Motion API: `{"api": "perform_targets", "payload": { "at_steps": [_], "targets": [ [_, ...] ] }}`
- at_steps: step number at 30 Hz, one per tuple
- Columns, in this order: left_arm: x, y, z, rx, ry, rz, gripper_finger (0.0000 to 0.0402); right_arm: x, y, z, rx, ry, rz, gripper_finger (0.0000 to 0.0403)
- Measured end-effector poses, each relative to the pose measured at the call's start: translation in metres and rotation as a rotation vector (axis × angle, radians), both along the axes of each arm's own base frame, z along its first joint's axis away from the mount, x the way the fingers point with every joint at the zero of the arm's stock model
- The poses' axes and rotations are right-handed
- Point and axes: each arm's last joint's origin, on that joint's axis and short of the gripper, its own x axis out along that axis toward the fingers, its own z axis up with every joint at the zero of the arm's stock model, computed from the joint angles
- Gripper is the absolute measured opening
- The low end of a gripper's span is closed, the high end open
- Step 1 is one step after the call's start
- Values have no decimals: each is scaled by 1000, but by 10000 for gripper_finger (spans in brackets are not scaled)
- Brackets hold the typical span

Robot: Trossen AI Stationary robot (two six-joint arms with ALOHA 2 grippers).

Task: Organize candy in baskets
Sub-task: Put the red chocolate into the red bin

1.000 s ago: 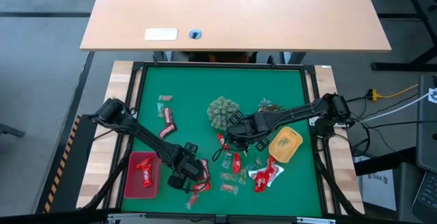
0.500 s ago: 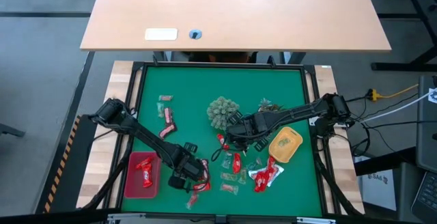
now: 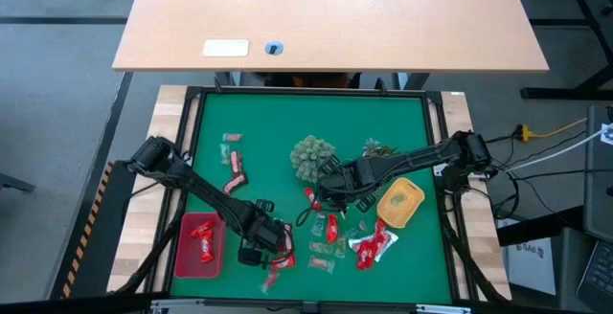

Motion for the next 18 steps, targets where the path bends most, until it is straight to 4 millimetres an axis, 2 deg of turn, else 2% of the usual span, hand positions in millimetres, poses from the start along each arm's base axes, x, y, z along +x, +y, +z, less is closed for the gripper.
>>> {"api": "perform_targets", "payload": {
  "at_steps": [4, 18],
  "targets": [
    [2, 5, 6, -9, -21, 35, 128, 0, 0, 0, 4, -4, 0, 172],
    [3, 6, 5, -18, -8, 9, 128, 1, 2, 0, 70, 4, 11, 172]
  ]
}}
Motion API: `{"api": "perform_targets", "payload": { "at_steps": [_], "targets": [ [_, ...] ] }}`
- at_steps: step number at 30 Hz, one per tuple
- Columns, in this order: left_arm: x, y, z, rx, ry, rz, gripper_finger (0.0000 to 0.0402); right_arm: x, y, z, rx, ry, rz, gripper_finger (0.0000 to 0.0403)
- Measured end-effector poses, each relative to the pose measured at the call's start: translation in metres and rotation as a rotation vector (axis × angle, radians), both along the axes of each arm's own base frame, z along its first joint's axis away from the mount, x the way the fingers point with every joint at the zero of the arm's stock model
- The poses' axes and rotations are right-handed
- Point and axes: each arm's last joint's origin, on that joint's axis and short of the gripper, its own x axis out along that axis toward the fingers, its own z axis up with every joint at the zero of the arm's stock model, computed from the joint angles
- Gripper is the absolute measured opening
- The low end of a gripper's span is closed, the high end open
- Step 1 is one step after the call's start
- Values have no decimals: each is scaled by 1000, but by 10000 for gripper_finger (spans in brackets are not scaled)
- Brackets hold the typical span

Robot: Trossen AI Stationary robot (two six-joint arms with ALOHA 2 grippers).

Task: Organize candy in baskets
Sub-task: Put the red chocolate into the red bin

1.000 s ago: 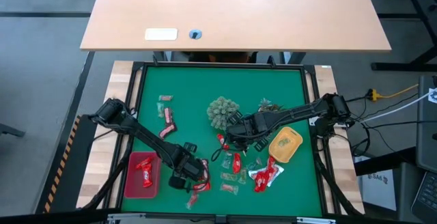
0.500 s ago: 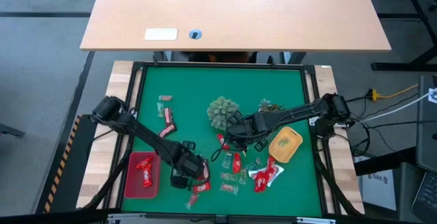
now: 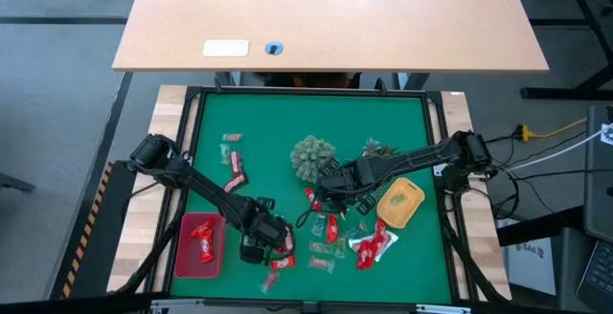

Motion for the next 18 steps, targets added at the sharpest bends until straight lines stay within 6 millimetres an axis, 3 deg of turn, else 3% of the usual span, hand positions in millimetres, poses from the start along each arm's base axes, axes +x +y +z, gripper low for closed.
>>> {"api": "perform_targets", "payload": {
  "at_steps": [11, 18],
  "targets": [
    [8, 7, 1, -21, -35, 24, 128, 0, 0, 0, 1, -2, 0, 172],
    [12, -1, -16, -42, -11, 2, 128, 0, 0, 0, 5, -2, 1, 172]
  ]
}}
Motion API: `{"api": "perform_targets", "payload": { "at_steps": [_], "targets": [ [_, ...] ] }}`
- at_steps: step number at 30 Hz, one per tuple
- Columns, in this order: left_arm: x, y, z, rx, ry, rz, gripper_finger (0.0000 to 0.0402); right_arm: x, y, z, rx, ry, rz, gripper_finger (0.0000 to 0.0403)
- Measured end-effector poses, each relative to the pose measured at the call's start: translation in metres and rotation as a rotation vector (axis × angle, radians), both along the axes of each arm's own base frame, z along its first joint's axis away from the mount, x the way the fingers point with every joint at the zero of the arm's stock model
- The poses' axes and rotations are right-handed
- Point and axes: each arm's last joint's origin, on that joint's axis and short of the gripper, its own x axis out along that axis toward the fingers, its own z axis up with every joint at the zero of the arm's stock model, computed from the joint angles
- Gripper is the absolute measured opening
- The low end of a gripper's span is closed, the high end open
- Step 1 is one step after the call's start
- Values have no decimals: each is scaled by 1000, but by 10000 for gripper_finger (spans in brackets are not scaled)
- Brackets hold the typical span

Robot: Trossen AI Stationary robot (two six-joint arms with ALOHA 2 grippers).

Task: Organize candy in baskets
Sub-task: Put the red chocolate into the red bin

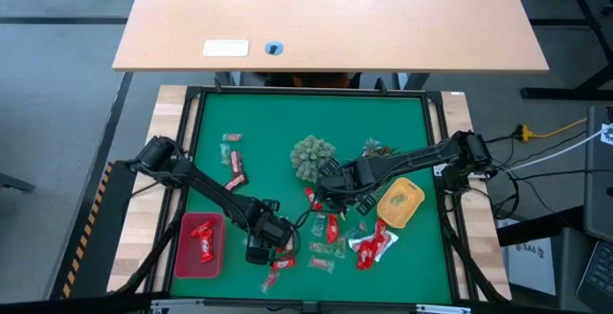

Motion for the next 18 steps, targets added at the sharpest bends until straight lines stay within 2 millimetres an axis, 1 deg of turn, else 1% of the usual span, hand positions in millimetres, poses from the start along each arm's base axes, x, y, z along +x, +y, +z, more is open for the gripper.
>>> {"api": "perform_targets", "payload": {
  "at_steps": [2, 7, 14, 18],
  "targets": [
    [0, 0, -3, 9, 8, 4, 128, 0, 0, 0, 0, -1, 0, 172],
    [1, 2, -2, 21, -1, 15, 122, 0, 0, 0, 0, -2, 0, 172],
    [1, 2, -2, 27, -1, 18, 67, 0, 0, 0, -1, -2, 0, 172],
    [1, 2, -2, -9, 16, 25, 47, 0, 0, 0, 1, -2, 0, 172]
  ]
}}
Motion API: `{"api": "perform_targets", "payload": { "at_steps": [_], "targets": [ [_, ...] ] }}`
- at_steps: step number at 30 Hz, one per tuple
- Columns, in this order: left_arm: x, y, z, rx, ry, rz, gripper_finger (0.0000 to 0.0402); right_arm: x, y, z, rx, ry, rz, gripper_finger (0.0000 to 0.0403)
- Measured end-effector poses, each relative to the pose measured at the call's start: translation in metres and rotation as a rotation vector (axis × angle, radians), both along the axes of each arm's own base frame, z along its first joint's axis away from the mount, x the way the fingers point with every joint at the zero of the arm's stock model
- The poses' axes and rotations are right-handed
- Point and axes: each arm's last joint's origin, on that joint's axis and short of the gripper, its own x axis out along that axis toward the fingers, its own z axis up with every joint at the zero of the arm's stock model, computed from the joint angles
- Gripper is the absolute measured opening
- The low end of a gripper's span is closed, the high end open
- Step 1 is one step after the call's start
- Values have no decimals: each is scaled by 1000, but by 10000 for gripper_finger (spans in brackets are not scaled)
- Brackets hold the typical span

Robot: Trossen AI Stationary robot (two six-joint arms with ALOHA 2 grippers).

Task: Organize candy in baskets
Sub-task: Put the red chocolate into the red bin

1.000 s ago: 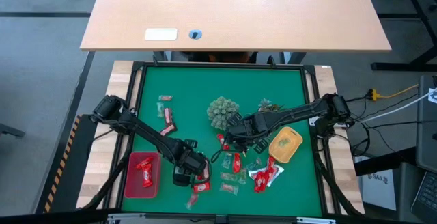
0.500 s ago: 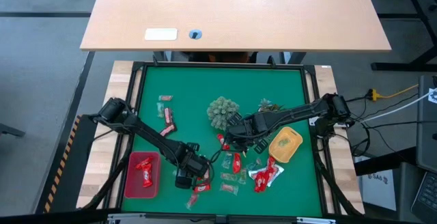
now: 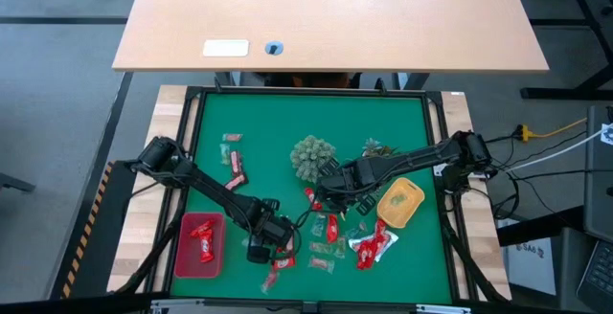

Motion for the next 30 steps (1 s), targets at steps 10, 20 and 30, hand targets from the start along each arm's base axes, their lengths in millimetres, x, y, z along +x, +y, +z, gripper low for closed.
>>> {"api": "perform_targets", "payload": {
  "at_steps": [10, 20, 30],
  "targets": [
    [14, -8, 29, -102, 7, 21, 42, 0, 0, 0, 2, 0, 0, 172],
    [2, -17, 75, -24, 170, 3, 42, 0, 0, 0, 3, -1, 0, 172],
    [-42, -36, 93, 63, 339, 106, 42, 0, 0, 0, 7, -2, 1, 172]
  ]
}}
